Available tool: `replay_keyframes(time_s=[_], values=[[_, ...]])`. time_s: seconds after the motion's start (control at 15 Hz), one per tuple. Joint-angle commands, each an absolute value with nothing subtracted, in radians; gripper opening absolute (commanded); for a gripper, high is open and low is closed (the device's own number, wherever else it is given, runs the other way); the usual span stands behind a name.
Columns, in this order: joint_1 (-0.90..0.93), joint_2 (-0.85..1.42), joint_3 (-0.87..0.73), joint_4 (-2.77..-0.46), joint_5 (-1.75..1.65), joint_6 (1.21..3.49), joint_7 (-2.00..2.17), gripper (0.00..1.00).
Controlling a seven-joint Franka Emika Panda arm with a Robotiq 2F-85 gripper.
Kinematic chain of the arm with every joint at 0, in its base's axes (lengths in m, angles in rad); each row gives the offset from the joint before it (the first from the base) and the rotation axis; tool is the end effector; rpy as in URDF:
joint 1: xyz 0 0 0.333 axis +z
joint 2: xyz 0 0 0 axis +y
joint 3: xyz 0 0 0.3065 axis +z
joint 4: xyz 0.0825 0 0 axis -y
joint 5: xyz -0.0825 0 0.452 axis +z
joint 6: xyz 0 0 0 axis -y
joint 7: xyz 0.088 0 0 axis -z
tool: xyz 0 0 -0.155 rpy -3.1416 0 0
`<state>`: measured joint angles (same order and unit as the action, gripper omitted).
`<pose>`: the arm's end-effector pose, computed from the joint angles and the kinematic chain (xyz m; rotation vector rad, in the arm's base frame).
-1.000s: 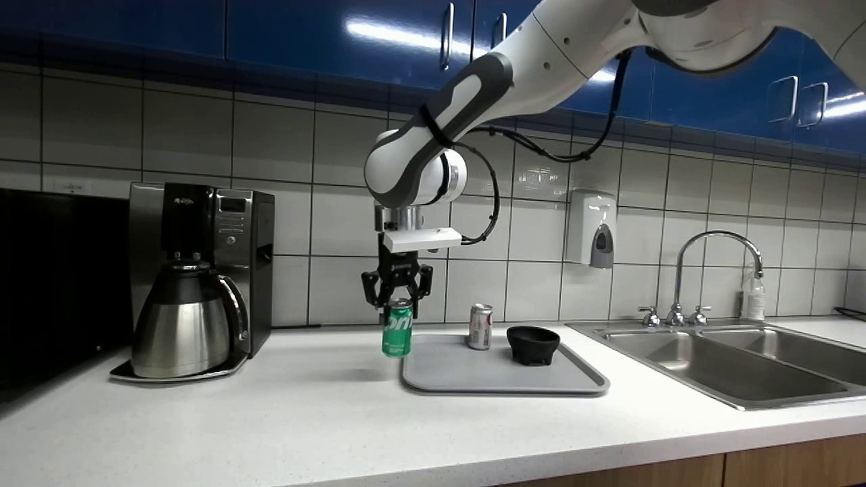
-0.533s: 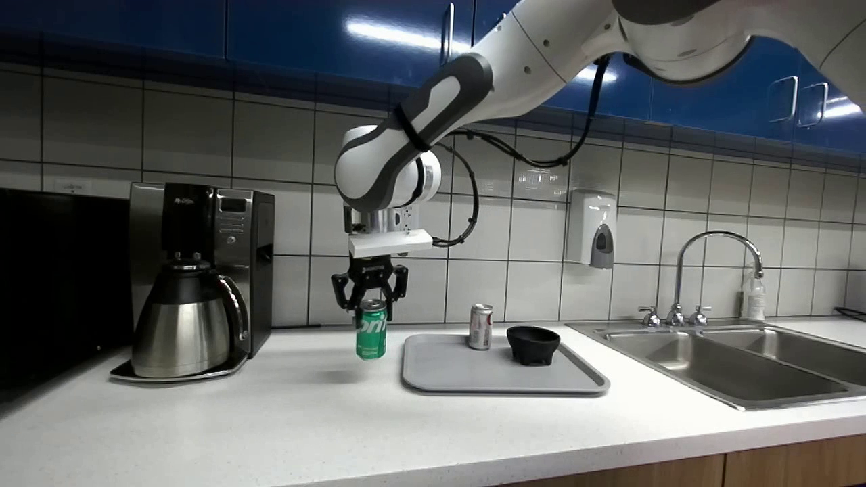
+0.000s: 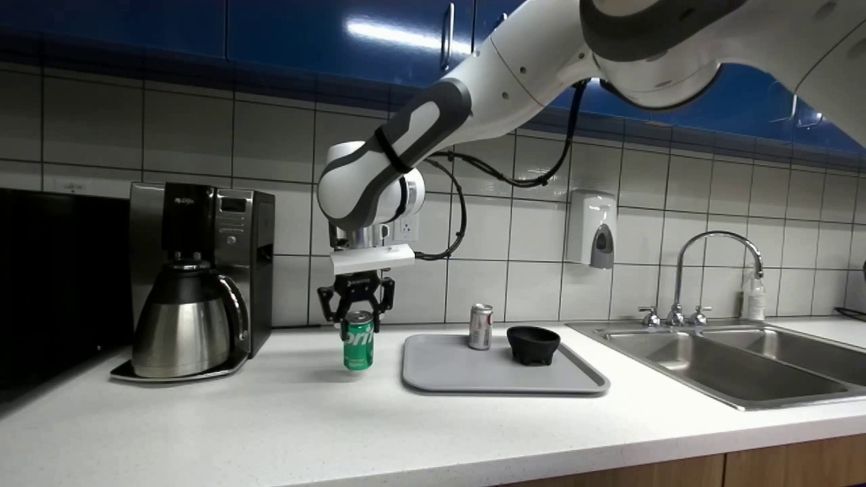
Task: Remove the objects on the tray
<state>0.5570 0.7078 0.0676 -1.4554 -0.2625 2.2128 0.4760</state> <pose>0.6469 0.4362 0.1801 2.9866 0.4260 0.2023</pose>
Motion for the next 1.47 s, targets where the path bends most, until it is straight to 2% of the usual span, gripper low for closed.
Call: replay_keyframes(time_s=[0.0, 1.4], values=[[0.572, 0.766, 0.049, -1.346, -0.262, 2.158, 0.509, 0.38], [0.566, 0.883, 0.058, -1.103, -0.195, 1.915, 0.5, 0.38]])
